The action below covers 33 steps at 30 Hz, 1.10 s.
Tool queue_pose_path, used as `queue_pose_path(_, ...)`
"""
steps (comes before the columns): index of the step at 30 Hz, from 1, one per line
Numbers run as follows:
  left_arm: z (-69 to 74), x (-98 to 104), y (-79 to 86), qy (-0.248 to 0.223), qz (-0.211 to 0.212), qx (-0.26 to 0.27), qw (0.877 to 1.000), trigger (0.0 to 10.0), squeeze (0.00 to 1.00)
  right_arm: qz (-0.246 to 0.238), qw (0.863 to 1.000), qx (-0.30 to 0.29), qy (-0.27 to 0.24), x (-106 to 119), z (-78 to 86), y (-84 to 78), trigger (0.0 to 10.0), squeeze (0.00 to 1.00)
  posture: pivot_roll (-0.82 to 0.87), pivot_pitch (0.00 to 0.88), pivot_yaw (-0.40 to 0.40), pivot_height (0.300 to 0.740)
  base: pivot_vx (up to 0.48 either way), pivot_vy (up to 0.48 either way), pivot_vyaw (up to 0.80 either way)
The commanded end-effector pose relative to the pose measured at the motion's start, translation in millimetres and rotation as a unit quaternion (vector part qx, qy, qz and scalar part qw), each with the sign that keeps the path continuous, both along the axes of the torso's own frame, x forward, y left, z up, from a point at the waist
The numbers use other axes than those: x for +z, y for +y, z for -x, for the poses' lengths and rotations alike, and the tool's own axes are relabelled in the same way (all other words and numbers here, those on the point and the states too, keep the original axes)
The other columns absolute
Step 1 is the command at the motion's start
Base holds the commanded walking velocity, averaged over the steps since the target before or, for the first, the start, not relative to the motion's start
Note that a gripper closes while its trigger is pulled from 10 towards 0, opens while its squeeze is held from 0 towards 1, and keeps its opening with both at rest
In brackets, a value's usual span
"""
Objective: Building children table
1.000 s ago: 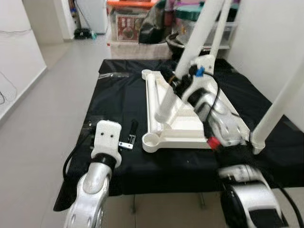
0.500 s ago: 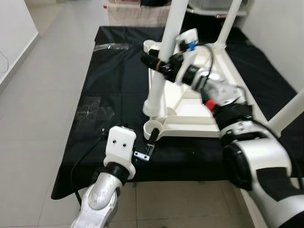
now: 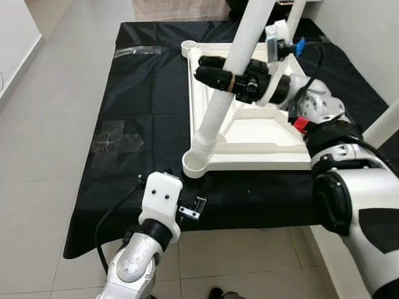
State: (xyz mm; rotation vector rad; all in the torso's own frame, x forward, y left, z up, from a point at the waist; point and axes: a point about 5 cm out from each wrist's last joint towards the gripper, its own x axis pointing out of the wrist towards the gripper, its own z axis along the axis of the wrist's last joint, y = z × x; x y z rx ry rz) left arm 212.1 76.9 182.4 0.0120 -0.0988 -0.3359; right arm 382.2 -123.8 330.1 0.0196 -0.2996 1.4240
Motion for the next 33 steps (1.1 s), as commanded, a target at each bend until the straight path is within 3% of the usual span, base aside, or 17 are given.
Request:
queue_pose_path(1,4.2,-1.0,-0.4,0.006,-0.002,-0.007,1.0,10.0,0.0,0.007,1.0,0.018,-0.016,3.7,2.1,4.0,10.0,0.0,0.15,0.185,-0.061,0.74,0.0,0.0,0.0)
queue_pose_path(12,8.5,-0.1,-4.7,0.007,-0.002,-0.009,1.0,10.0,0.0,0.07,0.997,0.035,-0.01,-20.8,0.9,32.1,10.0,0.0,0.15,0.19,-0.082,0.74,0.0,0.0,0.0)
queue_pose_path(33,9.0,0.0,-3.9,0.01,-0.003,-0.002,1.0,10.0,0.0,0.142,0.988,0.053,-0.023,-45.4,3.9,50.9,10.0,0.0,0.14,0.213,-0.089,0.74,0.0,0.0,0.0)
